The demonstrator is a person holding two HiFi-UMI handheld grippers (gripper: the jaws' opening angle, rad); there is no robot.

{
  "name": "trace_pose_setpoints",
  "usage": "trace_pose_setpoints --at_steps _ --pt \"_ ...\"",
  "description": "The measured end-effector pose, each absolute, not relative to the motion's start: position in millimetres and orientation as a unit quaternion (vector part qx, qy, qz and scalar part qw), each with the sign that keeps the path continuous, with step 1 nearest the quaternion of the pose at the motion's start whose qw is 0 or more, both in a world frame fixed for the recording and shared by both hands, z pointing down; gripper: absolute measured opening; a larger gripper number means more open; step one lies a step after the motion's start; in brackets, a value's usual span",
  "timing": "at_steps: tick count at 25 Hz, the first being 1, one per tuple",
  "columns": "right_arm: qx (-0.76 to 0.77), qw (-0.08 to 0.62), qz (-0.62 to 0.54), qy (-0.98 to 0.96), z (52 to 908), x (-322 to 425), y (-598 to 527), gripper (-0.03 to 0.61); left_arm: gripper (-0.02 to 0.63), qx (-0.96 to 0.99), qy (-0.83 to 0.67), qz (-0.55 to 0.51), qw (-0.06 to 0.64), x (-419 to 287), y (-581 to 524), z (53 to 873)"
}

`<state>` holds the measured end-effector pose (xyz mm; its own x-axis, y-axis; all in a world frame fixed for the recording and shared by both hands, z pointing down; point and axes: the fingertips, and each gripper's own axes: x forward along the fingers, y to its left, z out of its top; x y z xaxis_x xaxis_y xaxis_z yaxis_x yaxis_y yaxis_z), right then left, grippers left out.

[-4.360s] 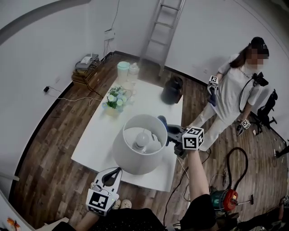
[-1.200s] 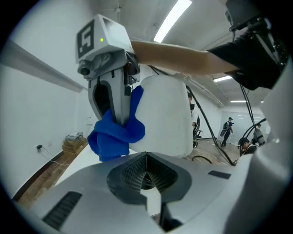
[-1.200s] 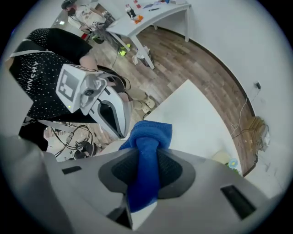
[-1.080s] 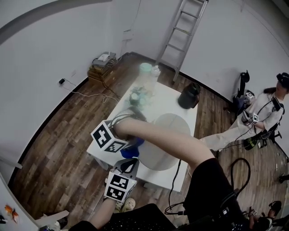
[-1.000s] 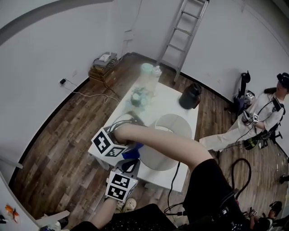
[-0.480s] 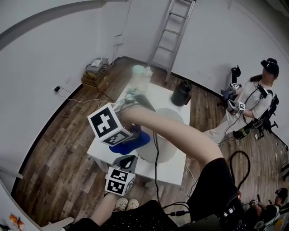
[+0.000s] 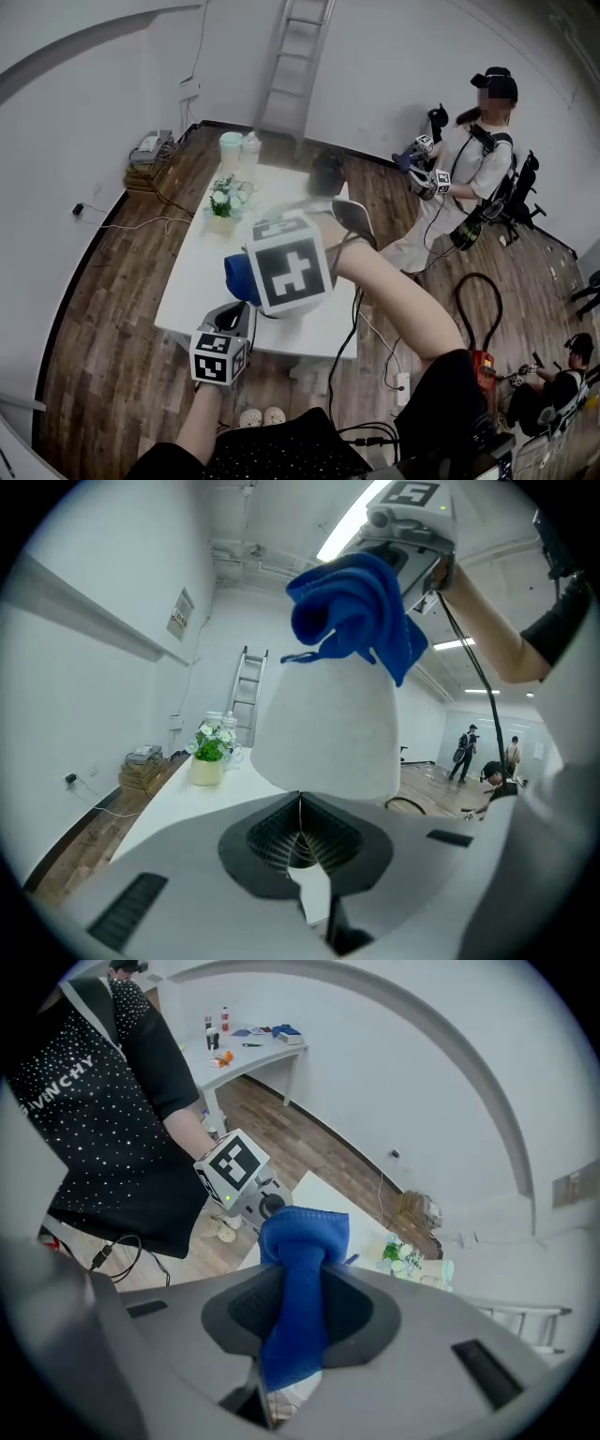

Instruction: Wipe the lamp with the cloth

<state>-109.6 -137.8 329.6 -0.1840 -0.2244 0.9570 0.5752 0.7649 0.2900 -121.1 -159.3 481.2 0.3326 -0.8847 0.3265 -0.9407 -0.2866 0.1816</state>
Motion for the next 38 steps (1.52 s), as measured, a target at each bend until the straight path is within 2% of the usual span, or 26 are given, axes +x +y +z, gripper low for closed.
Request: trace_pose_setpoints --at_steps 6,14,18,26,29,34,38 --pt "-0.033 0.592 -0.322 -0.738 361.8 -109.4 -133.8 0.104 0.011 0.800 -0.570 0.094 0.163 -119.4 -159.2 490.4" --pt "0.084 0.586 -0.403 -0.698 395.0 -108.3 -136.8 0.104 0.011 0.792 -0.577 0.110 0.167 -128.7 -151.5 501.9" --pt "0.091 0.582 -0.377 -0.714 439.3 -109.9 -127.1 0.104 0.012 0.790 -0.578 0.116 0.166 -134.0 -148.2 507.6" --pt "0.127 0.520 -0.328 -0.778 499.5 -112.4 -110.8 0.104 0.011 0.784 -0.578 0.153 0.166 -143.6 -140.8 533.4" --pt "0.161 0.456 -0.307 -0.820 498.0 -113.2 -105.2 0.104 0.012 0.787 -0.576 0.145 0.167 -141.3 -136.3 536.9" --pt "0.245 0.231 -0.151 -0.929 479.8 -88.6 -76.9 0.104 0.011 0.794 -0.572 0.136 0.151 -139.2 -125.3 533.4" --pt "0.351 0.159 -0.011 -0.923 523.4 -49.9 -86.4 0.104 0.011 0.789 -0.581 0.119 0.159 -144.6 -122.7 530.4"
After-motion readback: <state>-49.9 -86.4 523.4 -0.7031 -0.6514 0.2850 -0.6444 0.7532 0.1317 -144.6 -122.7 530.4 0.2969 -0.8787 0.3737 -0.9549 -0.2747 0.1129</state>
